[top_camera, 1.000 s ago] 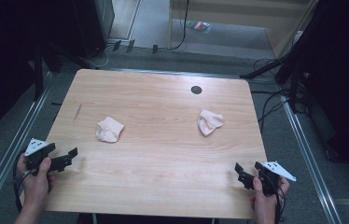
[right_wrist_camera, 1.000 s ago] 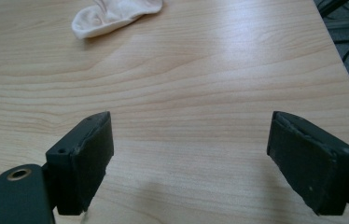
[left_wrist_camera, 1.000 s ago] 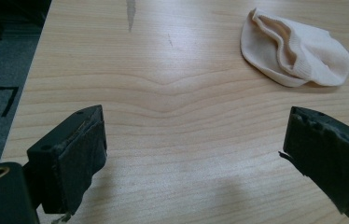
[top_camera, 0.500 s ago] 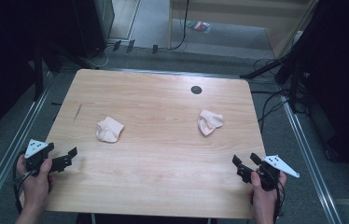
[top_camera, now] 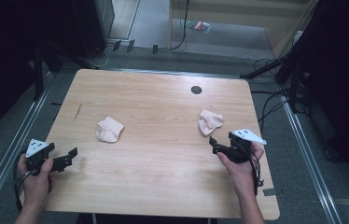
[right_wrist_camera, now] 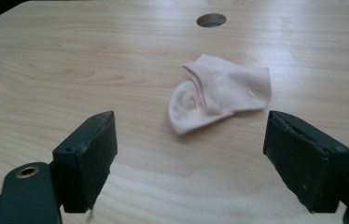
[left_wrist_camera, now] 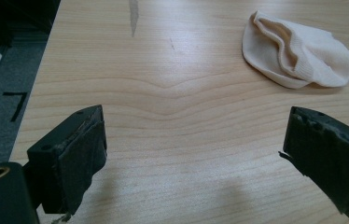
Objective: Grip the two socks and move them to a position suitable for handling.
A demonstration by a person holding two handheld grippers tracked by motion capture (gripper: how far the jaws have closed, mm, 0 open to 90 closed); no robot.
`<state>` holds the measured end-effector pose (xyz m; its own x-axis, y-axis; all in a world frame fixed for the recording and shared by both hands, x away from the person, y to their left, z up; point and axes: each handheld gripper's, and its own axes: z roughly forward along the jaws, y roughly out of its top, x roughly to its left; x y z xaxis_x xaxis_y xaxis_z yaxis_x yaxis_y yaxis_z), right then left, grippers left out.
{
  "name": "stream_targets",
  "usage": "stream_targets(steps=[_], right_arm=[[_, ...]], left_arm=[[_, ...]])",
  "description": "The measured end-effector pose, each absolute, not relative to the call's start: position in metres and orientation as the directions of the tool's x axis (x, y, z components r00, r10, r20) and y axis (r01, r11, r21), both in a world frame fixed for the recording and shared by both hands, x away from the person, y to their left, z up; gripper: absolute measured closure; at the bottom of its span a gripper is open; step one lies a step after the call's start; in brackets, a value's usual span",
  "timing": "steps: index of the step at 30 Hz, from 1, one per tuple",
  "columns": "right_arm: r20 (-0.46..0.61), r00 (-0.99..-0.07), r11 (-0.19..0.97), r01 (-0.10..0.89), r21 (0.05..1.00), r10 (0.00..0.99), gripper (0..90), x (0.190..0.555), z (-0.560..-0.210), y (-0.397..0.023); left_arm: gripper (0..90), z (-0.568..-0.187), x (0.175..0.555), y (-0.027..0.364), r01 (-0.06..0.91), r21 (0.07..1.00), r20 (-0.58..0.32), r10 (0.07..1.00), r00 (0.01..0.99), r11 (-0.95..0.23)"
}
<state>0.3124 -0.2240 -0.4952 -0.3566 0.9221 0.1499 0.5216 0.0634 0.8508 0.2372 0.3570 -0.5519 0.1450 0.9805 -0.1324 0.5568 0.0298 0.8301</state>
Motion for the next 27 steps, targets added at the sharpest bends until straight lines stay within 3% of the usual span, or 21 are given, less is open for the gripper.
stream_targets(steps=[14, 27], right_arm=[[0.063, -0.329, 0.14, 0.558, 0.818, 0.942, 28.2, 0.383, -0.512, -0.191], [0.065, -0.284, 0.133, 0.622, 0.772, 0.957, 29.7, 0.42, -0.538, -0.183]], left_arm=[[6.6, -0.552, 0.238, 0.358, 0.564, 0.825, -0.141, 0.978, 0.151, 0.032], [6.7, -0.552, 0.239, 0.358, 0.574, 0.818, -0.149, 0.976, 0.156, 0.033]])
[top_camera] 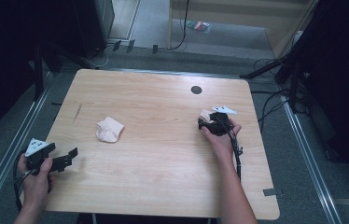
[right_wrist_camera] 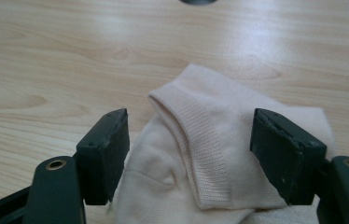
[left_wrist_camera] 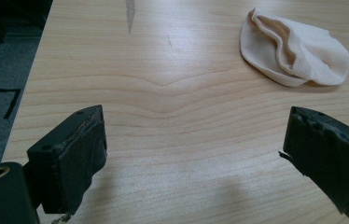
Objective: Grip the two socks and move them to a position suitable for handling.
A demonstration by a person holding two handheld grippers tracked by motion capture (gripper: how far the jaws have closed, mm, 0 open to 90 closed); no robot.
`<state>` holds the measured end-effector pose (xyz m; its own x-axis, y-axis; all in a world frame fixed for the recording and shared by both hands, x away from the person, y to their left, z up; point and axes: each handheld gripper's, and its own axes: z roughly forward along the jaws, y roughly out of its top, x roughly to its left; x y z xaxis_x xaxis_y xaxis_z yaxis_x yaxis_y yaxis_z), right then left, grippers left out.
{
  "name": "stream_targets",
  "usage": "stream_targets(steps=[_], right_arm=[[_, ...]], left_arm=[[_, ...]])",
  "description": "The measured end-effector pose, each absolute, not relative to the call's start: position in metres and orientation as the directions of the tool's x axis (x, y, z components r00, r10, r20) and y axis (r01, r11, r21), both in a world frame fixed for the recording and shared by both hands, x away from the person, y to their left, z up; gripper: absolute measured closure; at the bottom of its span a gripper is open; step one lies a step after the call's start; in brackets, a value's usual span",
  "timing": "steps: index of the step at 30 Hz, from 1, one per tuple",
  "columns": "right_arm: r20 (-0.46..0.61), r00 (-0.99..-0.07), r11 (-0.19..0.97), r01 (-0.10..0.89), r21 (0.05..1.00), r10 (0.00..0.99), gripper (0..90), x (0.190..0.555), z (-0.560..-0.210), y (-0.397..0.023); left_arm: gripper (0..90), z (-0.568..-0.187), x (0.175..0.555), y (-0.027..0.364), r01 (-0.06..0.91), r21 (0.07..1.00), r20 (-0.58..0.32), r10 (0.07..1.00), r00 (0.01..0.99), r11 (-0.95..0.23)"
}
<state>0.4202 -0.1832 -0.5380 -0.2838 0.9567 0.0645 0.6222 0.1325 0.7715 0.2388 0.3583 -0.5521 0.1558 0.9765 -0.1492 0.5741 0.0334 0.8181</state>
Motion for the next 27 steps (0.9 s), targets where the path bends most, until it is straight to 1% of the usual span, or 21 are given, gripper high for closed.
stream_targets(steps=[2, 3, 5, 6, 8, 10, 11, 12, 13, 14, 15, 16, 17, 19, 21, 24, 25, 27], right_arm=[[0.047, -0.28, 0.146, 0.628, 0.765, 0.959, 32.6, 0.421, -0.543, -0.181], [0.036, -0.266, 0.144, 0.624, 0.768, 0.963, 37.3, 0.421, -0.545, -0.18], [0.032, -0.251, 0.137, 0.624, 0.769, 0.967, 43.6, 0.42, -0.546, -0.18], [0.032, -0.251, 0.137, 0.624, 0.769, 0.967, 43.6, 0.42, -0.546, -0.18], [0.002, -0.238, 0.148, 0.612, 0.777, 0.971, 48.2, 0.418, -0.547, -0.178], [-0.014, -0.237, 0.16, 0.609, 0.777, 0.971, 50.7, 0.417, -0.548, -0.177], [-0.013, -0.234, 0.157, 0.611, 0.776, 0.972, 52.7, 0.416, -0.547, -0.177], [-0.013, -0.234, 0.157, 0.611, 0.776, 0.972, 52.7, 0.416, -0.547, -0.177], [-0.014, -0.234, 0.157, 0.607, 0.779, 0.972, 57.4, 0.415, -0.548, -0.177], [-0.014, -0.234, 0.157, 0.607, 0.779, 0.972, 57.4, 0.415, -0.548, -0.177], [-0.012, -0.223, 0.149, 0.607, 0.78, 0.975, 67.3, 0.414, -0.547, -0.178], [-0.012, -0.211, 0.14, 0.607, 0.782, 0.978, 70.9, 0.414, -0.547, -0.18], [-0.012, -0.211, 0.14, 0.607, 0.782, 0.978, 70.9, 0.414, -0.547, -0.18], [-0.012, -0.196, 0.131, 0.608, 0.783, 0.98, 75.9, 0.414, -0.547, -0.181], [-0.002, -0.188, 0.119, 0.61, 0.784, 0.982, 78.7, 0.414, -0.547, -0.183], [0.03, -0.173, 0.084, 0.613, 0.786, 0.984, 79.5, 0.413, -0.547, -0.186], [0.061, -0.153, 0.041, 0.589, 0.807, 0.986, 79.8, 0.41, -0.546, -0.19], [0.063, -0.148, 0.034, 0.577, 0.816, 0.987, 80.0, 0.408, -0.546, -0.192]], left_arm=[[6.6, -0.552, 0.239, 0.358, 0.575, 0.818, -0.15, 0.976, 0.156, 0.033], [6.6, -0.552, 0.239, 0.358, 0.574, 0.818, -0.151, 0.976, 0.154, 0.036], [6.7, -0.552, 0.239, 0.358, 0.575, 0.817, -0.152, 0.976, 0.153, 0.037], [6.7, -0.552, 0.239, 0.358, 0.576, 0.817, -0.152, 0.976, 0.153, 0.037], [6.7, -0.552, 0.24, 0.358, 0.577, 0.816, -0.152, 0.976, 0.153, 0.037], [6.7, -0.552, 0.24, 0.358, 0.578, 0.815, -0.15, 0.976, 0.156, 0.033], [6.7, -0.552, 0.24, 0.358, 0.577, 0.816, -0.149, 0.977, 0.154, 0.033], [6.7, -0.552, 0.24, 0.358, 0.577, 0.816, -0.148, 0.977, 0.154, 0.033], [6.7, -0.552, 0.239, 0.358, 0.576, 0.817, -0.147, 0.977, 0.154, 0.032], [6.7, -0.552, 0.239, 0.358, 0.576, 0.817, -0.147, 0.977, 0.154, 0.032], [6.7, -0.552, 0.239, 0.358, 0.577, 0.816, -0.147, 0.977, 0.153, 0.032], [6.7, -0.552, 0.239, 0.358, 0.577, 0.816, -0.147, 0.977, 0.153, 0.032], [6.7, -0.552, 0.239, 0.358, 0.577, 0.816, -0.148, 0.977, 0.153, 0.034], [6.7, -0.552, 0.239, 0.358, 0.576, 0.816, -0.147, 0.977, 0.152, 0.034], [6.7, -0.552, 0.239, 0.358, 0.575, 0.818, -0.145, 0.978, 0.152, 0.032], [6.7, -0.552, 0.239, 0.358, 0.573, 0.819, -0.147, 0.978, 0.15, 0.035], [6.7, -0.552, 0.239, 0.358, 0.571, 0.82, -0.157, 0.976, 0.148, 0.045], [6.7, -0.552, 0.239, 0.359, 0.568, 0.822, -0.16, 0.976, 0.146, 0.05]])
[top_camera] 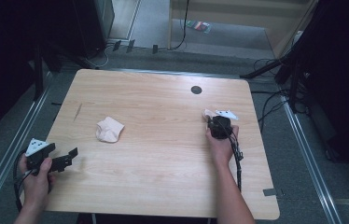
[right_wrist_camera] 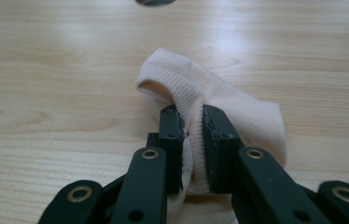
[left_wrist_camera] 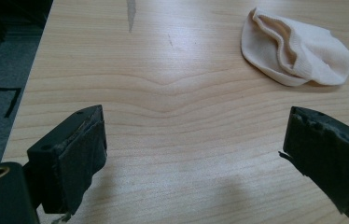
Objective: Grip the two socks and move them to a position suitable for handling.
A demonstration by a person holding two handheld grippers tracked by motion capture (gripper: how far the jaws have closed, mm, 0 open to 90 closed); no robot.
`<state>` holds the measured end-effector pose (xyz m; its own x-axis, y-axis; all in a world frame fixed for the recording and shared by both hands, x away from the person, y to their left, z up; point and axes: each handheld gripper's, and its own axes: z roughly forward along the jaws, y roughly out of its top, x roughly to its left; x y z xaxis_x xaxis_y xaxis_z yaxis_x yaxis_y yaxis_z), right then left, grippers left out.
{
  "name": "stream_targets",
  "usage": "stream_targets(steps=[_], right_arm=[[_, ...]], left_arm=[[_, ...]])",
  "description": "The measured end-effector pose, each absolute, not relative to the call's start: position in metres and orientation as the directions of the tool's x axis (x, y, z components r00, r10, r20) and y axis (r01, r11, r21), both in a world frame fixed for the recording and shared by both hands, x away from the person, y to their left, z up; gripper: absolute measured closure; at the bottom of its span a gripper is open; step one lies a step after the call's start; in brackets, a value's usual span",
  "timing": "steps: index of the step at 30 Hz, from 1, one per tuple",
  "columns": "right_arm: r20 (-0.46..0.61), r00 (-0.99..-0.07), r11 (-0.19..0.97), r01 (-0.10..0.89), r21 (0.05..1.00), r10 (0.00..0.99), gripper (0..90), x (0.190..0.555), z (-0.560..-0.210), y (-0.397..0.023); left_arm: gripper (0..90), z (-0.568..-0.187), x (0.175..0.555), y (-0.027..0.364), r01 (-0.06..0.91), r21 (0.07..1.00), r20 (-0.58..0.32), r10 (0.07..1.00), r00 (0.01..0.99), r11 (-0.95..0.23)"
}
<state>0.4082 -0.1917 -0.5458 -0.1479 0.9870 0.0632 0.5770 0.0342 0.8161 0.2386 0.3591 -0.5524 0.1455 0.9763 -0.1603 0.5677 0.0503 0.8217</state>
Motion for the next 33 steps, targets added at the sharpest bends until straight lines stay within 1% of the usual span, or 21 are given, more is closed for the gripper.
stream_targets(steps=[1, 3, 6, 8, 10, 13, 14, 17, 24, 26, 27, 33], right_arm=[[0.067, -0.137, 0.024, 0.57, 0.821, 0.988, 80.2, 0.405, -0.545, -0.193], [0.071, -0.145, 0.022, 0.559, 0.829, 0.987, 80.3, 0.4, -0.543, -0.194], [0.062, -0.18, 0.045, 0.535, 0.843, 0.982, 80.4, 0.386, -0.532, -0.19], [0.061, -0.184, 0.048, 0.533, 0.845, 0.981, 80.4, 0.383, -0.53, -0.188], [0.06, -0.212, 0.06, 0.518, 0.854, 0.975, 80.4, 0.373, -0.519, -0.184], [0.059, -0.229, 0.068, 0.509, 0.858, 0.972, 80.4, 0.367, -0.513, -0.181], [0.076, -0.24, 0.058, 0.506, 0.861, 0.968, 80.4, 0.361, -0.507, -0.179], [0.079, -0.245, 0.057, 0.503, 0.862, 0.966, 80.4, 0.354, -0.502, -0.176], [0.107, -0.283, 0.047, 0.487, 0.872, 0.953, 80.4, 0.33, -0.488, -0.163], [0.104, -0.29, 0.051, 0.482, 0.875, 0.951, 80.4, 0.328, -0.487, -0.163], [0.107, -0.301, 0.054, 0.48, 0.876, 0.948, 80.3, 0.321, -0.484, -0.159], [0.119, -0.319, 0.05, 0.477, 0.878, 0.94, 80.3, 0.307, -0.481, -0.153]], left_arm=[[6.7, -0.552, 0.238, 0.36, 0.567, 0.822, -0.167, 0.976, 0.143, 0.058], [6.7, -0.552, 0.238, 0.359, 0.564, 0.824, -0.163, 0.977, 0.14, 0.056], [6.6, -0.552, 0.237, 0.356, 0.56, 0.829, -0.126, 0.981, 0.148, 0.022], [6.6, -0.551, 0.237, 0.356, 0.558, 0.83, -0.119, 0.982, 0.149, 0.016], [6.6, -0.55, 0.236, 0.355, 0.551, 0.835, -0.11, 0.983, 0.144, 0.012], [6.7, -0.549, 0.235, 0.355, 0.544, 0.839, -0.122, 0.983, 0.14, 0.026], [6.7, -0.548, 0.235, 0.354, 0.543, 0.839, -0.12, 0.982, 0.143, 0.023], [6.6, -0.545, 0.234, 0.349, 0.532, 0.846, -0.109, 0.983, 0.146, 0.015], [6.7, -0.534, 0.229, 0.329, 0.496, 0.868, -0.109, 0.976, 0.187, 0.002], [6.7, -0.533, 0.229, 0.325, 0.492, 0.871, -0.11, 0.975, 0.193, 0.001], [6.6, -0.531, 0.229, 0.32, 0.485, 0.874, -0.106, 0.973, 0.203, -0.006], [6.6, -0.521, 0.229, 0.296, 0.463, 0.886, -0.106, 0.96, 0.259, -0.027]])
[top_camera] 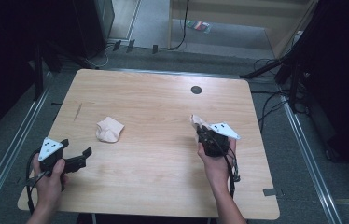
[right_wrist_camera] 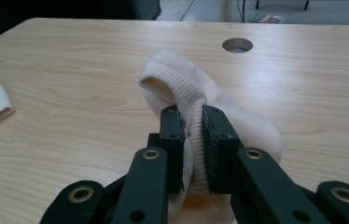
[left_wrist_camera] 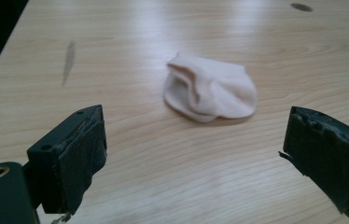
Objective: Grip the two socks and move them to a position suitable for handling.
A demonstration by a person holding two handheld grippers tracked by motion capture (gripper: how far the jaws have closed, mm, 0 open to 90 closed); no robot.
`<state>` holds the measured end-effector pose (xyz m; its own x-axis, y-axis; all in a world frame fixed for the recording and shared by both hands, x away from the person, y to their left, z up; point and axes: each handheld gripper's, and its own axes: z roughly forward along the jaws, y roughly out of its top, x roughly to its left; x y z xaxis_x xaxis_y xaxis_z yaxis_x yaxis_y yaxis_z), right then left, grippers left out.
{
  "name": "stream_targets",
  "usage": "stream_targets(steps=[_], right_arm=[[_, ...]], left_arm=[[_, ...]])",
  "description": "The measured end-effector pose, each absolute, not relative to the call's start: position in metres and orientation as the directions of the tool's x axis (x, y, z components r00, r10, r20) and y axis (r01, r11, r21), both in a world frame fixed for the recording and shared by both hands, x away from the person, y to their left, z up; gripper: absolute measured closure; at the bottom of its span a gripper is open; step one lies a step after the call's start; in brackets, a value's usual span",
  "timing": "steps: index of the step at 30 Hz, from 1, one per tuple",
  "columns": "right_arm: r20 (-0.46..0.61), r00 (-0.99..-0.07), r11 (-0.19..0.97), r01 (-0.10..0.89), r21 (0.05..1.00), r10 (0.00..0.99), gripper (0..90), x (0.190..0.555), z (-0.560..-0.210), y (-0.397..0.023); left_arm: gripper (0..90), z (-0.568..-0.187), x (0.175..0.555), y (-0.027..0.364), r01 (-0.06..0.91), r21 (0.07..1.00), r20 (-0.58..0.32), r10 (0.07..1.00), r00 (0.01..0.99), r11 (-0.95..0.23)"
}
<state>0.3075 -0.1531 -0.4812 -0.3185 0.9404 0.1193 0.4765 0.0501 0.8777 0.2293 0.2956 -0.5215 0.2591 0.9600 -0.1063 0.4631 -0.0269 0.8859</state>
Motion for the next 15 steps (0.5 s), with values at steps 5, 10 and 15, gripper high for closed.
stream_targets(steps=[5, 10, 15], right_arm=[[0.107, -0.337, 0.066, 0.465, 0.883, 0.935, 80.3, 0.292, -0.482, -0.145], [0.125, -0.346, 0.058, 0.472, 0.88, 0.93, 80.3, 0.286, -0.484, -0.138], [0.141, -0.369, 0.056, 0.475, 0.878, 0.919, 80.3, 0.277, -0.487, -0.125]], left_arm=[[6.6, -0.515, 0.23, 0.268, 0.443, 0.894, -0.091, 0.942, 0.322, -0.065], [6.6, -0.515, 0.232, 0.247, 0.443, 0.892, -0.086, 0.928, 0.363, -0.09], [6.6, -0.513, 0.237, 0.222, 0.435, 0.893, -0.081, 0.909, 0.408, -0.116]])
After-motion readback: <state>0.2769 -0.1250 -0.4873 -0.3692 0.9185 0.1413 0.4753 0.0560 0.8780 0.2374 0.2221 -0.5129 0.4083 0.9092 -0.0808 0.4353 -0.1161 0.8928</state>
